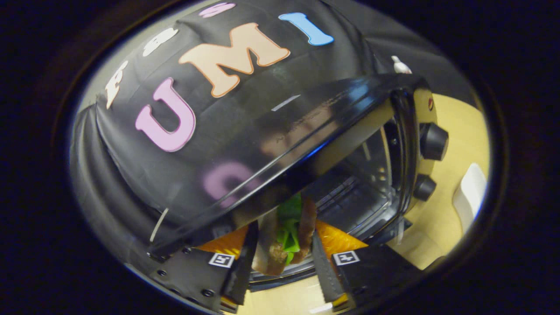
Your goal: Open the toaster oven, put the food inside, and close the toaster oven door.
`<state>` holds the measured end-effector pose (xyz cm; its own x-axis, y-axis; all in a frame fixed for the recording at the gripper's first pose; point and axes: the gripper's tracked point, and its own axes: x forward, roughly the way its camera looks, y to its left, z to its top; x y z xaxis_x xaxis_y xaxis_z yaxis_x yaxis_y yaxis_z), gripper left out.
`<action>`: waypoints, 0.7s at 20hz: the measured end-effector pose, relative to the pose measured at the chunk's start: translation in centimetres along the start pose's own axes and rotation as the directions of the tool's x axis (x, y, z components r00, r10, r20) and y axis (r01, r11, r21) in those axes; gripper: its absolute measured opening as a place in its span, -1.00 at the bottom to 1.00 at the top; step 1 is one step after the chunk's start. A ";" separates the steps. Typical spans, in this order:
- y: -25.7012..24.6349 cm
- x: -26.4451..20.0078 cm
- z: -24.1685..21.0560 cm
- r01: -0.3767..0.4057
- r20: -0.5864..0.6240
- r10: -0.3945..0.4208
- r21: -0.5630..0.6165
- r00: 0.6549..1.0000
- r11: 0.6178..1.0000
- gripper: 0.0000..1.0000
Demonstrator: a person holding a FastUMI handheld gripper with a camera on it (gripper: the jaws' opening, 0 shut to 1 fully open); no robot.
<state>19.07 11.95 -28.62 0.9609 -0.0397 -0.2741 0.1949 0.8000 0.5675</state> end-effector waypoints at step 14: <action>-1.3 -3.2 3.3 0.179 0.090 -0.155 -0.511 0.984 0.841 1.00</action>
<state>16.41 9.04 -25.94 0.9329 -0.2170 -0.2873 0.2355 0.9714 0.0309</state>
